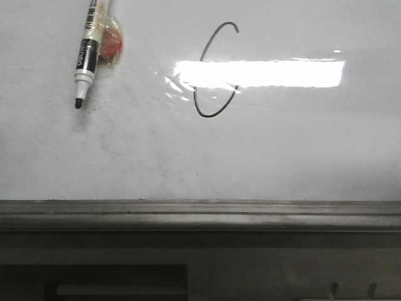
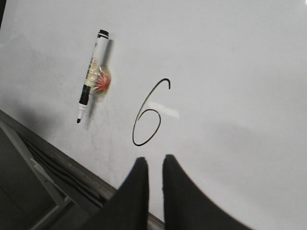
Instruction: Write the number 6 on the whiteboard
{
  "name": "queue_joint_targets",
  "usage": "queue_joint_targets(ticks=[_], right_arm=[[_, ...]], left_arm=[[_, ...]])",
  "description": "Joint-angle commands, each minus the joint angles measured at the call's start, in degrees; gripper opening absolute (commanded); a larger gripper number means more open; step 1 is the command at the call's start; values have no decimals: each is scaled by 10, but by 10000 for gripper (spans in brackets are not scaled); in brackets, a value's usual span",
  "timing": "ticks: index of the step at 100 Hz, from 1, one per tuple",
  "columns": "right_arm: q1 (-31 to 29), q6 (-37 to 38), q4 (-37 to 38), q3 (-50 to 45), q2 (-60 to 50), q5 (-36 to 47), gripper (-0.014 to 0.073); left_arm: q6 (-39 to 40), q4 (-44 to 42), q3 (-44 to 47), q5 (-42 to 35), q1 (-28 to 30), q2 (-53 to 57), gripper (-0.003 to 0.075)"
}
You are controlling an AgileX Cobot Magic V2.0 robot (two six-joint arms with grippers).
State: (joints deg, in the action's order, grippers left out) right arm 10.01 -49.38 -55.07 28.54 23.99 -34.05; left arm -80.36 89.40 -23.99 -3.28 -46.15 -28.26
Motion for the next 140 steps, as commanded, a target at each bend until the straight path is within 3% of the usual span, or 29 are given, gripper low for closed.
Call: queue_joint_targets(ticks=[1, 36, 64, 140], right_arm=[[-3, -23, -22, -11, -41, 34, -67], [-3, -42, -32, -162, -256, 98, -67], [-3, -42, -45, -171, -250, 148, -67], [-3, -42, -45, -171, -250, 148, -67]], left_arm=[[-3, -17, 14, 30, -1, 37, -20], [-13, -11, 130, 33, -1, 232, -20], [-13, 7, 146, 20, -1, 275, -20], [-13, 26, 146, 22, -1, 275, -20]])
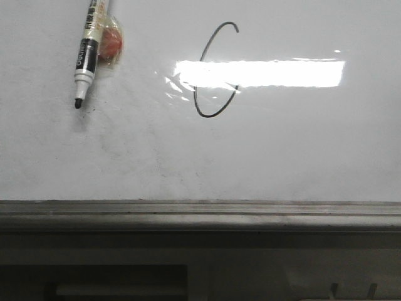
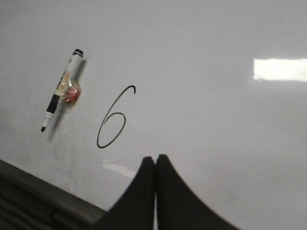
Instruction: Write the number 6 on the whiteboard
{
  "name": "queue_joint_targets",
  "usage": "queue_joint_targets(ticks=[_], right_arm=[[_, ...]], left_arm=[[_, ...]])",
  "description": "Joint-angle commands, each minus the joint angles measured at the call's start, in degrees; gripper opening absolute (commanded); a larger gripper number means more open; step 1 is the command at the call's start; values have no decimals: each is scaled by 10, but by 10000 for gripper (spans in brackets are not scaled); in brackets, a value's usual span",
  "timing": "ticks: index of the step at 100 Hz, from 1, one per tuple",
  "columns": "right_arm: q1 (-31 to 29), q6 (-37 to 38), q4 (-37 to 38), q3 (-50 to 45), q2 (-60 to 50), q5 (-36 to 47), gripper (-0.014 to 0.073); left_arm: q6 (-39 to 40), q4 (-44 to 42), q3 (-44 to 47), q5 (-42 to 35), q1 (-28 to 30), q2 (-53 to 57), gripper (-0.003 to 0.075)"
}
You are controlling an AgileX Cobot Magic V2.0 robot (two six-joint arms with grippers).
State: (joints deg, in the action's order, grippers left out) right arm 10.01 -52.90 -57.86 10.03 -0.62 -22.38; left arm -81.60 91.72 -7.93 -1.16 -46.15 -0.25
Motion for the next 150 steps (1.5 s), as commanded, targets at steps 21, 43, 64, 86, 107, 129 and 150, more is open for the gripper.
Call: queue_joint_targets(ticks=[21, 43, 64, 86, 107, 129, 150], right_arm=[[-3, -7, -17, 14, -4, 31, -67], [-3, -7, -17, 14, -4, 31, -67], [-3, -7, -17, 14, -4, 31, -67], [-3, -7, -17, 14, -4, 31, -67], [-3, -7, -17, 14, -4, 31, -67], [-3, -7, -17, 14, -4, 31, -67], [-3, -7, -17, 14, -4, 31, -67]], left_arm=[[-1, -51, -15, 2, -1, -6, -20], [331, -434, -4, -6, 44, -21, -20], [599, -704, 21, -3, 194, -41, -20], [707, -860, 36, -2, 330, -10, -20], [736, -862, 76, -3, 400, 23, -20], [763, -876, 103, 6, 411, 23, -20], [763, -880, 103, 6, 426, 23, -20]])
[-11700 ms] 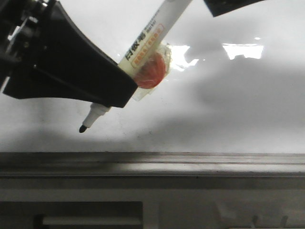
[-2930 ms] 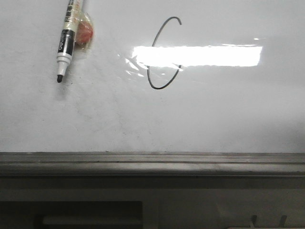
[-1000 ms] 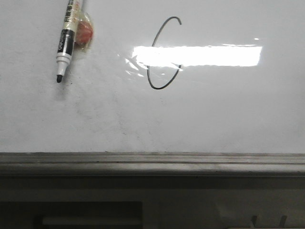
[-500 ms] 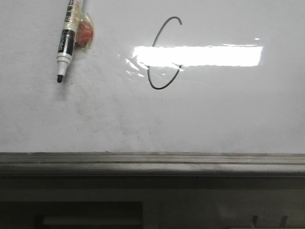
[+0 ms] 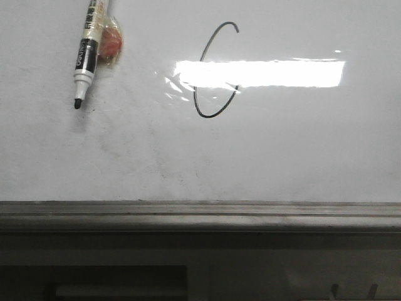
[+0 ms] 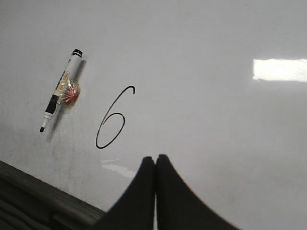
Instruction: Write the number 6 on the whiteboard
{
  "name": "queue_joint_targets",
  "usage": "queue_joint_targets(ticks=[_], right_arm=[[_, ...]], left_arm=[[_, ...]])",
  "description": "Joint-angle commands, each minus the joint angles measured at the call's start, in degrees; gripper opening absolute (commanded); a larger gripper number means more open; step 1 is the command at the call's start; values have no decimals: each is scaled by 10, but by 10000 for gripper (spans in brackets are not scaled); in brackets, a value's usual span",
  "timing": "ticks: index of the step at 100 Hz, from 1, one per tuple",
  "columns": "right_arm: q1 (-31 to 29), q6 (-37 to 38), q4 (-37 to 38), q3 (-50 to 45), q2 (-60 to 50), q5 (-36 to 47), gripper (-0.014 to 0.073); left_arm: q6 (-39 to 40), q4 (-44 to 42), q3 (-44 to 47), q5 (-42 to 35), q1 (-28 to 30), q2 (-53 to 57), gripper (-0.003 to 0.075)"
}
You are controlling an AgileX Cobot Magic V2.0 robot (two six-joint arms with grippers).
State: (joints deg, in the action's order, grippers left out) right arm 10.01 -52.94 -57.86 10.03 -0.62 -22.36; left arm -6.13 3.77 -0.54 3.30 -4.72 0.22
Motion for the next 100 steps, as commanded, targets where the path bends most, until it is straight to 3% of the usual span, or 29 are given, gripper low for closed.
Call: queue_joint_targets(ticks=[1, 100], right_arm=[[-3, -6, -17, 14, -4, 31, -67], [-3, -6, -17, 14, -4, 31, -67]], left_arm=[[9, -1, 29, -39, 13, 18, -20], [11, 7, 29, -39, 1, 18, -20]])
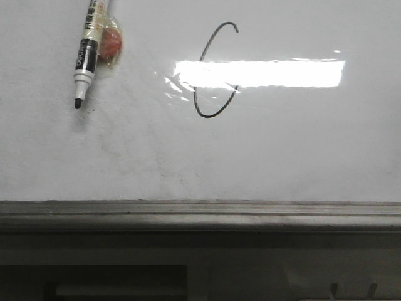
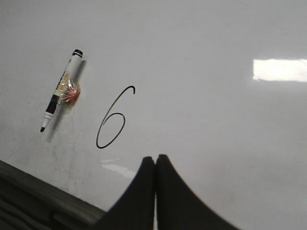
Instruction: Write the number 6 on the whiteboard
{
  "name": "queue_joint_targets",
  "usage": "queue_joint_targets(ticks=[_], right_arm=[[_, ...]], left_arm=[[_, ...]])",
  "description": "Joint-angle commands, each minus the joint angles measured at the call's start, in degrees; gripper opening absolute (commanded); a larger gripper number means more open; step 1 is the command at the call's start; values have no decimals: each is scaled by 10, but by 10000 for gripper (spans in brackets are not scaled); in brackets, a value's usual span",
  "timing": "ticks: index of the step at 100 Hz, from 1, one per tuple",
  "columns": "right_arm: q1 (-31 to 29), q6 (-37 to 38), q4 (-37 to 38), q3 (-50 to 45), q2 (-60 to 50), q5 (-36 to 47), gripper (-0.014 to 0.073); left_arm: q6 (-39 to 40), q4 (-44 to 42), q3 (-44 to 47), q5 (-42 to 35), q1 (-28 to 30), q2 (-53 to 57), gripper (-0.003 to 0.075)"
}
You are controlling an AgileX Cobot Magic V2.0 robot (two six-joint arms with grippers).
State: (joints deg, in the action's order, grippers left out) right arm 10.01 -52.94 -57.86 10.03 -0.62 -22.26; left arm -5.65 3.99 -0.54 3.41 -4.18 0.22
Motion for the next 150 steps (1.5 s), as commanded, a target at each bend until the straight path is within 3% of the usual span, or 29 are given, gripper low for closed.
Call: queue_joint_targets(ticks=[1, 18, 25, 32, 47, 54, 73, 150], right_arm=[[-3, -6, -17, 14, -4, 30, -67], [-3, -6, -16, 14, -4, 34, -67], [-3, -6, 19, 14, -4, 53, -67], [-5, 44, 113, 14, -4, 74, -67], [-31, 324, 432, -9, -4, 137, -67], [-46, 374, 508, -32, -5, 179, -67], [-78, 375, 553, -99, -9, 256, -67], [-79, 375, 579, -119, -9, 242, -67]], left_arm=[[6, 5, 29, -40, -4, 18, -20], [6, 5, 29, -40, -4, 18, -20], [6, 5, 29, -40, -4, 18, -20], [6, 5, 29, -40, -4, 18, -20], [6, 5, 29, -40, -4, 18, -20], [6, 5, 29, -40, -4, 18, -20], [6, 5, 29, -40, -4, 18, -20], [6, 5, 29, -40, -4, 18, -20]])
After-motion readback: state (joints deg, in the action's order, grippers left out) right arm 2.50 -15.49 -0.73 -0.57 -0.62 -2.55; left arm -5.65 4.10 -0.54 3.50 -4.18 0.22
